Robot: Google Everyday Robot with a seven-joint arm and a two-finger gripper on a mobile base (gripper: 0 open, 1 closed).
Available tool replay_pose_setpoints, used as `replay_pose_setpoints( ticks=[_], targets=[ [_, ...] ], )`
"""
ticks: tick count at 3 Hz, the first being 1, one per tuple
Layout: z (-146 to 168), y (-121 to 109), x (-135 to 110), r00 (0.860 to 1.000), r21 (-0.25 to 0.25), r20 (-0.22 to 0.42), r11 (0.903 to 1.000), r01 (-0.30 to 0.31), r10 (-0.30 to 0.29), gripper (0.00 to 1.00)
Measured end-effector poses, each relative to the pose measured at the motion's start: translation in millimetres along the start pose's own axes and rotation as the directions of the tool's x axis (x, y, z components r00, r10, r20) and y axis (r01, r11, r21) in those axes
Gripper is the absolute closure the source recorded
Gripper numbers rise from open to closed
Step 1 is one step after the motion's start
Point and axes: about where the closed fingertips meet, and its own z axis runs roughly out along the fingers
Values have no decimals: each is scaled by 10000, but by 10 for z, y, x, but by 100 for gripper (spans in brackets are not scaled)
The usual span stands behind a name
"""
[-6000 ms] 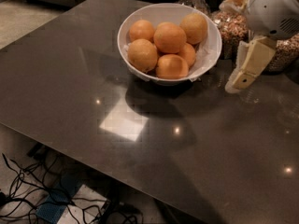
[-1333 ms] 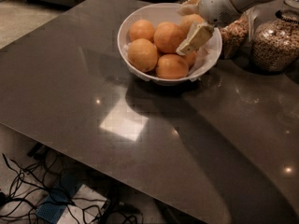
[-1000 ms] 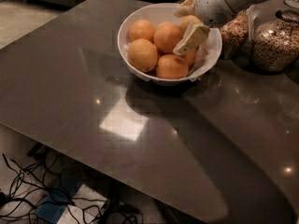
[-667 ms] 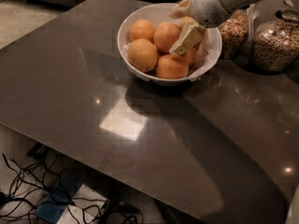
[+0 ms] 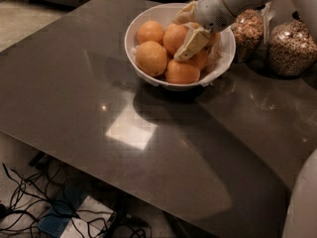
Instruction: Pick orange from white bowl
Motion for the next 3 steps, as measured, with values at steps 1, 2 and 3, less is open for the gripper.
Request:
replay_pose_setpoints(
  ticks=[1, 2, 3],
  targets=[
    [75, -16, 4, 9999, -218, 50, 9997, -89, 90, 31],
    [86, -27, 9, 9999, -261, 63, 9996, -132, 134, 31],
    [89, -38, 13, 9998, -276, 72, 9995, -172, 174, 50]
  ],
)
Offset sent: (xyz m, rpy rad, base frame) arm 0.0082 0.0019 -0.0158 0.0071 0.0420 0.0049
